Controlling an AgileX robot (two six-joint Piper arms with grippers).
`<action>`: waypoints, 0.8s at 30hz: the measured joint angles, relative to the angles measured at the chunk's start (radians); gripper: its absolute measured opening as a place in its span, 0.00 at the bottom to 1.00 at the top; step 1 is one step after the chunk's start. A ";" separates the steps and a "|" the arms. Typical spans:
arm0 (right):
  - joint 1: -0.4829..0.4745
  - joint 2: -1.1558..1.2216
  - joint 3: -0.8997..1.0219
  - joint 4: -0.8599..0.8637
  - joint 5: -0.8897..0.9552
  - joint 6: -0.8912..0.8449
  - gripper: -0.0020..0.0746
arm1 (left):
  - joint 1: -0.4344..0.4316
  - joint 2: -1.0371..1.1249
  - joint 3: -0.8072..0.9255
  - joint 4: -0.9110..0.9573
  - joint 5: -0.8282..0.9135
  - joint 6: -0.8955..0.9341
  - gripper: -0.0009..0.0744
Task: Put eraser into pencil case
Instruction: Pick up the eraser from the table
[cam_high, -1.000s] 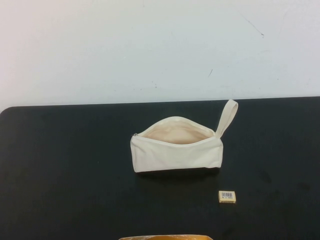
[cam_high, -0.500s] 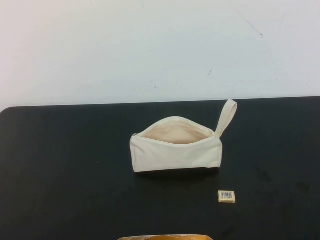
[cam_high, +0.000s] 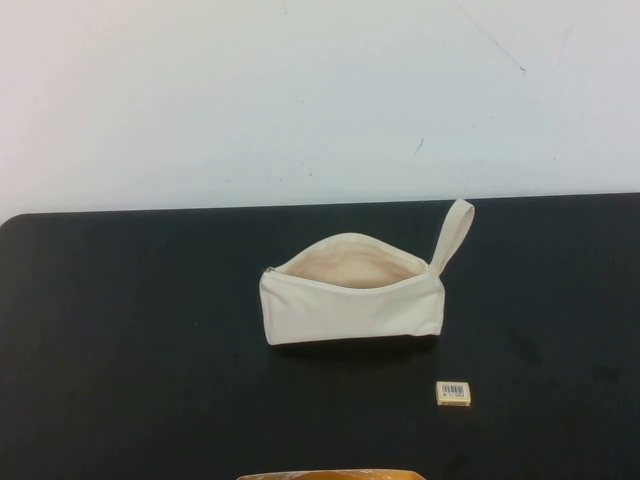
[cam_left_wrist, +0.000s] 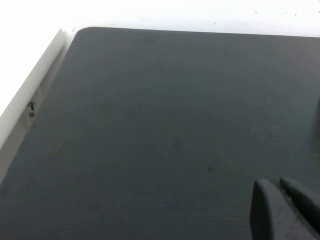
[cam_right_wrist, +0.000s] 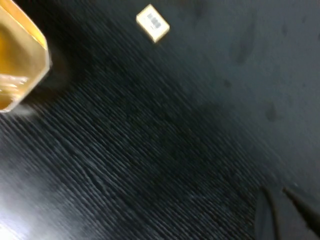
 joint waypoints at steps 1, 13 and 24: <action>0.082 0.067 -0.023 -0.087 -0.007 0.086 0.02 | 0.000 0.000 0.000 -0.002 0.000 0.000 0.01; 0.452 0.445 -0.173 -0.433 -0.067 0.429 0.02 | 0.000 0.000 0.000 -0.005 0.000 0.000 0.01; 0.354 0.661 -0.177 -0.202 -0.249 0.889 0.46 | 0.000 0.000 0.000 -0.008 0.000 0.000 0.01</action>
